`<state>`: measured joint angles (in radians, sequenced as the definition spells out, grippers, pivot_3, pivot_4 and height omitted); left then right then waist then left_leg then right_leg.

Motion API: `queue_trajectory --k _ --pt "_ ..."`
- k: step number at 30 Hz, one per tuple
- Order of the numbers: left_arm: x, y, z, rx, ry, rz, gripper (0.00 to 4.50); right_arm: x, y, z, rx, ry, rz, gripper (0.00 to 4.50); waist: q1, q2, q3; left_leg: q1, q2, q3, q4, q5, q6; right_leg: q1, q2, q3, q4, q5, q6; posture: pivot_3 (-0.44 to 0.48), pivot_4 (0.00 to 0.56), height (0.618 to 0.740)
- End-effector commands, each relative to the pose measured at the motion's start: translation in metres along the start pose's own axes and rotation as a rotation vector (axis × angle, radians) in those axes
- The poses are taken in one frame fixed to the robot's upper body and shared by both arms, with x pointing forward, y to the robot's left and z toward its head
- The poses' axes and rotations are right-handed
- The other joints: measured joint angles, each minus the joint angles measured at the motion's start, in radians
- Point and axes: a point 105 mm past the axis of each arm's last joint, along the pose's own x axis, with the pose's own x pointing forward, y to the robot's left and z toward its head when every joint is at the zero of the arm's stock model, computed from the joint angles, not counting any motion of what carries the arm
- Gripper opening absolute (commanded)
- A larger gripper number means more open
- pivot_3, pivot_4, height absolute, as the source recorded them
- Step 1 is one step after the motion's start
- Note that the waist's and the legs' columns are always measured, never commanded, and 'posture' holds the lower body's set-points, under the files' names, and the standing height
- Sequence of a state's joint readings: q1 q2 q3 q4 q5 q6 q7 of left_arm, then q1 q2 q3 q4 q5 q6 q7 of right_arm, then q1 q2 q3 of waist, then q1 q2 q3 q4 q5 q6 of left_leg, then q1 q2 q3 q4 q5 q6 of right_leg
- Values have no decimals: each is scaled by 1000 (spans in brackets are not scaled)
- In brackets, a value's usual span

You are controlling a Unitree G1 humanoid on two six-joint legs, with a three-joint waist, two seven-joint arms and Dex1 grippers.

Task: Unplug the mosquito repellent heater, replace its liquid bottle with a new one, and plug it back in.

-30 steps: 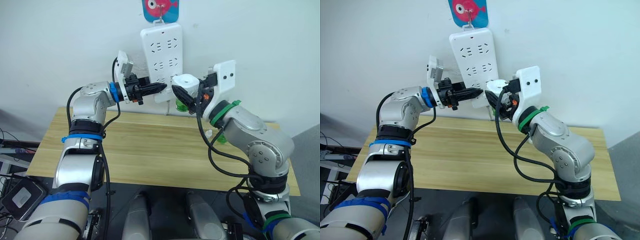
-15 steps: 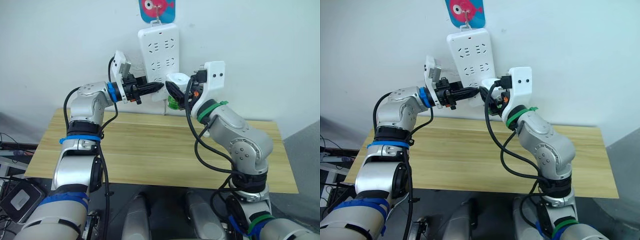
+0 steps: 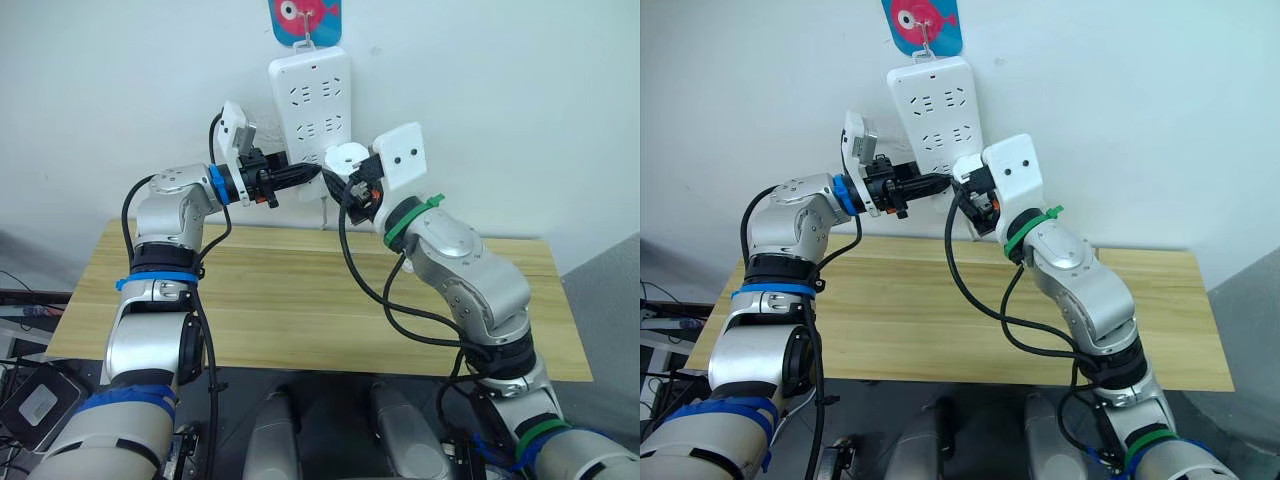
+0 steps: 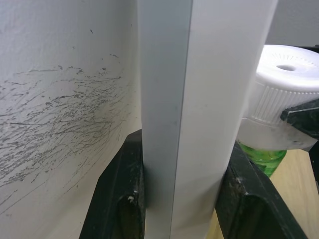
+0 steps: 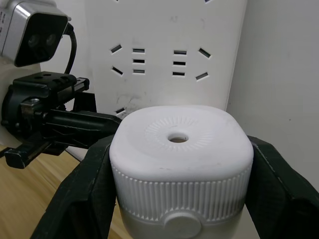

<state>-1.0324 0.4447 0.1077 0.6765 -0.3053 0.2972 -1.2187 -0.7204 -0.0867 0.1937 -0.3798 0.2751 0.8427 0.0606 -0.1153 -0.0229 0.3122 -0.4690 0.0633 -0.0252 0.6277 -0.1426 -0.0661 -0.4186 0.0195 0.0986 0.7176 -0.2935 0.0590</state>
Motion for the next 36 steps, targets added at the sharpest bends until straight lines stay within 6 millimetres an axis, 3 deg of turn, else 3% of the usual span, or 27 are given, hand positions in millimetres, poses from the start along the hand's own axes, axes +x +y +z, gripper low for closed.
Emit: queue_trajectory --k 1,4,5,14,22,26,29,32,36 --pt "20 -21 19 28 -74 -133 1333 8 3 -9 149 52 1 3411 0 0 0 0 0 0 0 0 0 0 0 0 0 0 0 -97 257 740" --pt "20 -21 19 29 -73 -132 1333 8 1 -7 154 52 0 4356 7 -2 -2 0 0 0 0 1 0 0 0 0 0 1 0 -97 257 740" --pt "20 -21 19 29 -73 -130 1333 8 1 -6 149 51 0 4464 8 -2 -2 -2 0 0 0 1 0 -1 0 0 -1 1 0 -97 257 740" --pt "18 -18 17 33 -66 -119 1333 -15 -9 -2 70 53 20 4464 16 -3 -3 -3 -2 -1 -5 1 0 -2 -2 -2 -3 3 -4 -104 254 740" --pt "10 -11 14 38 -56 -72 1333 -66 -11 6 3 83 162 4464 27 -3 -3 -3 -3 -1 -10 1 0 -3 -3 -2 -5 3 -4 -107 248 740" --pt "0 -5 13 15 -62 -40 2585 -79 -15 0 4 111 213 4500 24 -3 -3 -2 -3 -1 -10 1 0 -2 -2 -2 -5 3 -4 -122 245 740" --pt "-14 -6 7 -5 -45 -29 3548 -77 -12 -1 14 103 240 3889 10 -3 -3 -1 -2 0 -10 1 0 -2 -2 -1 -5 3 -4 -115 244 740" --pt "-33 -9 2 -17 -15 -2 4461 -71 -15 -2 45 84 222 2855 4 -3 -3 -1 -2 0 -10 1 0 -2 -2 -1 -4 3 -4 -102 245 740" --pt "-54 -13 9 -2 12 41 4500 -65 -4 -5 68 69 270 1290 6 -3 -3 -1 -1 -1 -11 1 0 -3 -2 -2 -4 3 -4 -78 251 740"
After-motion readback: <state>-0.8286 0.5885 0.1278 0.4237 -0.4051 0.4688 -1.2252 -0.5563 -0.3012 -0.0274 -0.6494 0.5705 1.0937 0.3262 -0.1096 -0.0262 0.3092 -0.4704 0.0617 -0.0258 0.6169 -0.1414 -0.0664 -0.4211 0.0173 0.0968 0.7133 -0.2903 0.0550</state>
